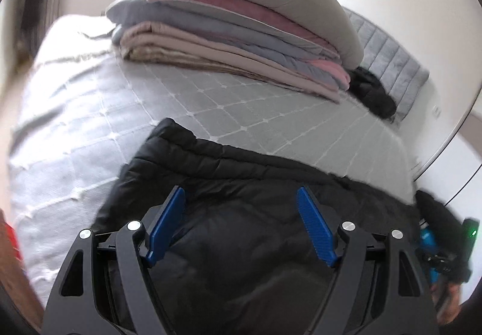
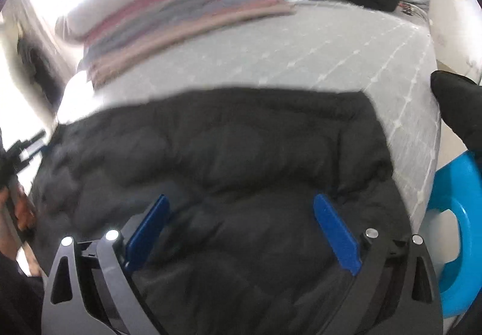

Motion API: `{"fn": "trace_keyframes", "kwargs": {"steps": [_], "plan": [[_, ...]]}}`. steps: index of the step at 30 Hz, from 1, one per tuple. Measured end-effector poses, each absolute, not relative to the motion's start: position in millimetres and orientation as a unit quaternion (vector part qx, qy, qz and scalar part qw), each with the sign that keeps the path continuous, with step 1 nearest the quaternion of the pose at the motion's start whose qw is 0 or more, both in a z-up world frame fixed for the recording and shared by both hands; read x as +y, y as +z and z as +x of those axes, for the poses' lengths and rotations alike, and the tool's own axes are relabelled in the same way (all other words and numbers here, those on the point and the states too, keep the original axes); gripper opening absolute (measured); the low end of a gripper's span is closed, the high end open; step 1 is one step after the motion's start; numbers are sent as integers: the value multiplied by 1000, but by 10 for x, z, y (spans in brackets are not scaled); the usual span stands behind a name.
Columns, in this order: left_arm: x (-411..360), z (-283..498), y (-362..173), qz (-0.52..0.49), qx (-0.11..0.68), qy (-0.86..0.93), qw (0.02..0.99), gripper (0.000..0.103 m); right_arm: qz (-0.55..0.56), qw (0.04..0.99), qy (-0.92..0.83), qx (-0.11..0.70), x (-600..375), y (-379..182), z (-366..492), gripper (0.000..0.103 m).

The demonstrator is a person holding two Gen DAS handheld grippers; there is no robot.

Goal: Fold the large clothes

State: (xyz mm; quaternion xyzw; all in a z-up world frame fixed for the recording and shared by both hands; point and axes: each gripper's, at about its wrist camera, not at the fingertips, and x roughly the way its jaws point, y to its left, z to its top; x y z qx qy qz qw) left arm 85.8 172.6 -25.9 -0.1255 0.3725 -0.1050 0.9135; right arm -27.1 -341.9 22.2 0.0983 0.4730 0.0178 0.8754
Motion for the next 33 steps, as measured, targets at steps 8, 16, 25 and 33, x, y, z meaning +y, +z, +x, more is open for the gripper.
{"fn": "trace_keyframes", "kwargs": {"steps": [8, 16, 25, 33], "plan": [[1607, 748, -269, -59, 375, -100, 920, 73, 108, 889, 0, 444, -3399, 336, -394, 96], [1522, 897, -538, -41, 415, -102, 903, 73, 121, 861, -13, 493, -3442, 109, -316, 96], [2447, 242, 36, -245, 374, -165, 879, 73, 132, 903, 98, 397, -2883, 731, -612, 96], [3458, -919, -568, -462, 386, -96, 793, 85, 135, 883, 135, 429, -2780, 541, -611, 96]]}}
